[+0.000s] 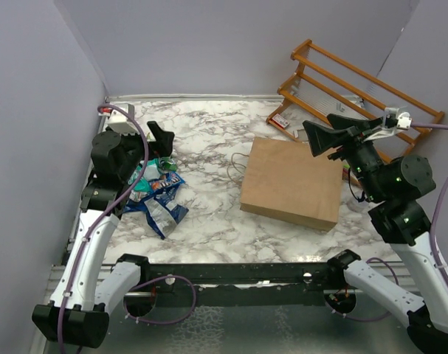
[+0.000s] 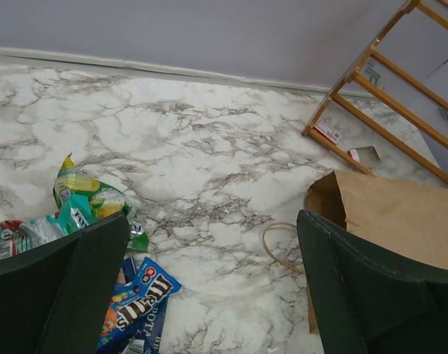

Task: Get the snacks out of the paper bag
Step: Adjust the paper bag at the center of the board.

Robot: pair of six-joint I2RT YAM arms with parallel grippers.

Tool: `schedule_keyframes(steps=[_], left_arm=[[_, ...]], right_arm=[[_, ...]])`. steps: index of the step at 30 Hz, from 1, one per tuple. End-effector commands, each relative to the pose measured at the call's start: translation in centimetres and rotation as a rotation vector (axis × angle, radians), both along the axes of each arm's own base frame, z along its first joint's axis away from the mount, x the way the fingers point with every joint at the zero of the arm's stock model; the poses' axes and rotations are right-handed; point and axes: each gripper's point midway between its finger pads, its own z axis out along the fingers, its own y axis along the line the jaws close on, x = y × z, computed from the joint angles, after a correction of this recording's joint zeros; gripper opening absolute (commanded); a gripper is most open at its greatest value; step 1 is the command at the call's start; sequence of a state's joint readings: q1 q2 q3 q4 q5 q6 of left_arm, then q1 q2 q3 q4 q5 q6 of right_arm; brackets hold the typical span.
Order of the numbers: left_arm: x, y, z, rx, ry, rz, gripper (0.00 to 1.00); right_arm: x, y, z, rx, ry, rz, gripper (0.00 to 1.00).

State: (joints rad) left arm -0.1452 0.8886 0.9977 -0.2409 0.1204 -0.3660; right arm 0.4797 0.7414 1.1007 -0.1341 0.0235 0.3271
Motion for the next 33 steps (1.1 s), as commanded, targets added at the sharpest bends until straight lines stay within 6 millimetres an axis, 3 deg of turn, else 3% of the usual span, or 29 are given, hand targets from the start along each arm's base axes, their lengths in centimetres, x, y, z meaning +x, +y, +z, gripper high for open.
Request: schedule_keyframes(steps=[1,6,10,14,18,23,30,33], left_arm=[[-0.2,-1.7,-0.5,-0.073,-0.011,-0.073,1.00],[-0.6,-6.4,-4.9,-0.321,0.109,-0.272,0.99],[-1.4,-10.6,-6.5,-0.536,0.146,-0.518,0.98],[-2.2,-15.1,-7.3,-0.590,0.107,-0.698,0.97],[-2.0,-19.7,-9.4,-0.563,0.144,-0.789,0.83],[-0.5,-20.0,-12.3,-0.521,0.164,-0.695,0.68],[1.1,-19.1,-16.4,-0.427,0.259,-0.552,0.70],[1.9,-19.7,-17.9,-0.432,0.285,-0.561,0.69]], right_arm=[[-0.5,-0.3,2.3,0.015,-0.073,-0.004,0.79],[0.8,-1.0,-1.2,-0.089,0.000,-0.074,0.82],[0.6,-1.1,-2.7,-0.118,0.013,-0.073,0.83],[0.5,-0.3,-4.0,-0.139,0.035,-0.031,0.83],[0.4,0.2,-4.3,-0.141,0.042,-0.001,0.84],[-0.3,-0.4,-3.7,-0.142,0.009,-0.019,0.85],[-0.5,-1.3,-4.1,-0.145,0.000,-0.057,0.86],[-0.4,-1.0,-4.3,-0.145,0.002,-0.043,0.86]])
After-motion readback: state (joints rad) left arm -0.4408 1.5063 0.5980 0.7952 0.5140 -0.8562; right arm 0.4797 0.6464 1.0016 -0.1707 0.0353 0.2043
